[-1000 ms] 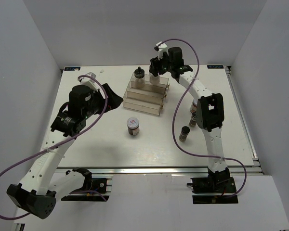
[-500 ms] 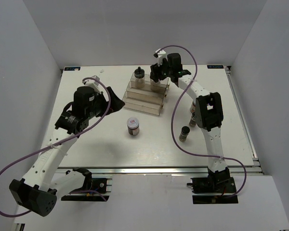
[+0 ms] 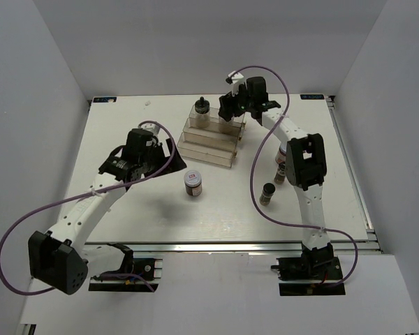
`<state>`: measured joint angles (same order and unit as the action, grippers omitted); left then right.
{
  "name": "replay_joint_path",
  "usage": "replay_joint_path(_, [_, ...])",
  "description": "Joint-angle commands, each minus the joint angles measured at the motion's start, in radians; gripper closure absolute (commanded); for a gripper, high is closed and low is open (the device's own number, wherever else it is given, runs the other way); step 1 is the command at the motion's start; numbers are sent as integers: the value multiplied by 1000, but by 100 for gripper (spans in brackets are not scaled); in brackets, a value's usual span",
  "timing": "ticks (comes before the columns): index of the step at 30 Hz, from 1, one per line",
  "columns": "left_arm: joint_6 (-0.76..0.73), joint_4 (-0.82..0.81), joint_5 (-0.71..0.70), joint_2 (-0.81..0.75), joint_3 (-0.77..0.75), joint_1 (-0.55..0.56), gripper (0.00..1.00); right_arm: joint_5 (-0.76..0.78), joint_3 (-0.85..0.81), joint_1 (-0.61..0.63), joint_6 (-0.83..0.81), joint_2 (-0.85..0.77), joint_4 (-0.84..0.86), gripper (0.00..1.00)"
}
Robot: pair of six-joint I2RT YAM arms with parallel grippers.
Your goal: Organize the condiment bottles
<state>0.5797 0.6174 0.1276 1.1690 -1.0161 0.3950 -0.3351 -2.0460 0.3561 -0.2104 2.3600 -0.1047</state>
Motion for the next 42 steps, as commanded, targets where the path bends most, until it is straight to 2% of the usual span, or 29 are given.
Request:
replay_joint_path(1, [-43,8,-12,32,-19,36,2,-33,16,-31,25,-148,-25,11])
replay_joint_path(4, [-63,28,-80,64,-42,86,2,-114,36,-81,0,-247,-129,11])
replay_joint_path(7, [-72,13,-114,81,-38,137,2,-325,101,-162,-20,-379,-211,11])
replay_joint_path(8, [-72,8,-165,90,-35,149,2,-416,192,-183,-20,-463,-213,11])
replay_joint_path(9, [-73,5,-183,96,-35,160,2,-444,239,-199,-21,-500,-216,11])
replay_joint_path(13, [-75,-16,-255,136,-38,228,2,-482,406,-224,-192,-669,-340,13])
replay_joint_path(16, [-83,-19,-301,190,-67,258,2,-490,535,-224,-210,-803,-368,14])
replay_joint_path(22, [-101,-7,-356,293,-130,281,2,-502,664,-224,-158,-889,-363,16])
replay_joint_path(29, [-107,44,-388,371,-185,291,5,-473,687,-224,-141,-927,-360,18])
replay_joint_path(42, [-93,53,-355,449,-208,338,12,-470,698,-224,-126,-927,-343,18])
